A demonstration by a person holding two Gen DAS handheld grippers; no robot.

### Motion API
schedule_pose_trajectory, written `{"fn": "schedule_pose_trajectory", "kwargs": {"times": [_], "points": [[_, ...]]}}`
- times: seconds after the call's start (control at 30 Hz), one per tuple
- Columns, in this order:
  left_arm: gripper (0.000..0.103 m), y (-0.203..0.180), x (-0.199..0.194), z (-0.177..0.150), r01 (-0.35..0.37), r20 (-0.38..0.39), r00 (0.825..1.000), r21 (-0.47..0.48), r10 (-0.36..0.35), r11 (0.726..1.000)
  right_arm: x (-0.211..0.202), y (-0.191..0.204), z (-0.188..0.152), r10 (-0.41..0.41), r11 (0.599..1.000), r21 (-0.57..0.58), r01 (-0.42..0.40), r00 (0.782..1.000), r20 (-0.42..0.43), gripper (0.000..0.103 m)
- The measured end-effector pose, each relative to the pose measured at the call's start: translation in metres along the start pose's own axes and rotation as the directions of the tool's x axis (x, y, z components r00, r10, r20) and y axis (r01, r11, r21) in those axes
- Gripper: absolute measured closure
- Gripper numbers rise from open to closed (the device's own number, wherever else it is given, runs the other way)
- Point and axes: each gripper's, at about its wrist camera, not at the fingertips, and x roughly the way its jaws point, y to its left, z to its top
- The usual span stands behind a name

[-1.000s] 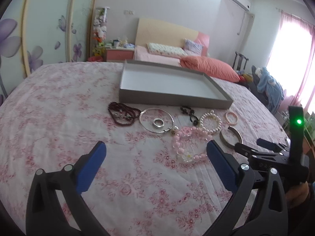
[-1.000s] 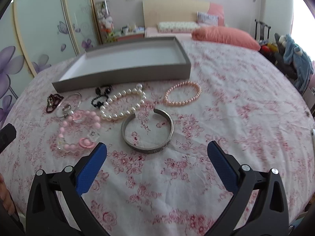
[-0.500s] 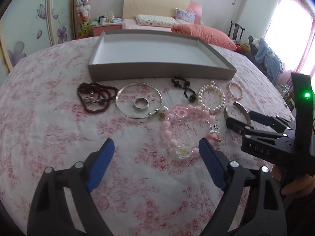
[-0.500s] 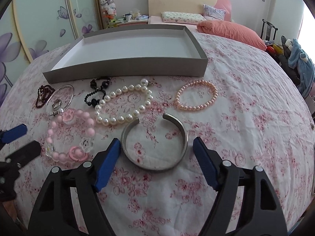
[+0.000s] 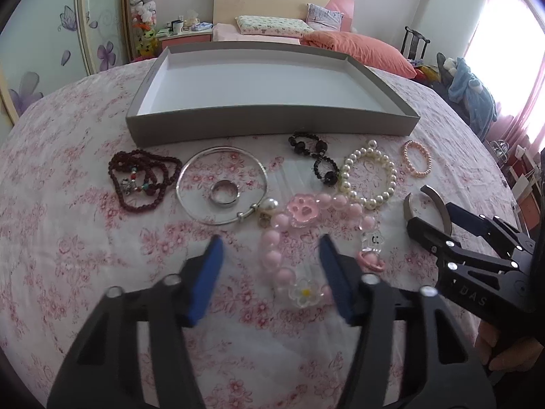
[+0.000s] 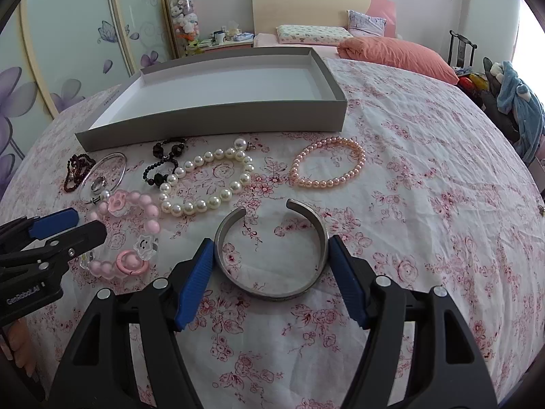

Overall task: Organize jewelry
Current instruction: 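Grasp the silver cuff bangle with the right tool while the left tool grasps the pink bead bracelet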

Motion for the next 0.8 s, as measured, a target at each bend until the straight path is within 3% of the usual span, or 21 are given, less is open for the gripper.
{"fn": "schedule_pose_trajectory", "kwargs": {"times": [0.1, 0.27, 0.33, 0.6, 0.8], "points": [[0.068, -0.005, 0.001, 0.0, -0.012, 0.0, 1.0, 0.018, 0.012, 1.0, 0.0, 0.0, 0.0, 0.002, 1.0, 0.002, -0.002, 1.0, 0.001, 0.035], [0.075, -0.011, 0.0, -0.002, -0.024, -0.009, 1.0, 0.039, 0.024, 0.999, 0.0, -0.001, 0.0, 0.002, 1.0, 0.006, -0.002, 1.0, 0.002, 0.035], [0.085, -0.013, 0.002, -0.002, -0.047, -0.006, 0.999, 0.047, 0.048, 0.998, 0.0, -0.002, 0.0, 0.003, 1.0, 0.006, -0.003, 1.0, 0.003, 0.035], [0.089, -0.013, 0.004, 0.001, -0.005, -0.001, 1.0, 0.051, 0.006, 0.999, -0.002, -0.008, -0.002, 0.018, 0.999, 0.026, -0.019, 1.0, 0.014, 0.035], [0.09, -0.018, -0.017, 0.004, 0.042, 0.083, 0.995, 0.077, -0.048, 0.996, -0.011, -0.011, -0.003, 0.035, 0.999, 0.032, -0.037, 0.998, 0.047, 0.035]]}}
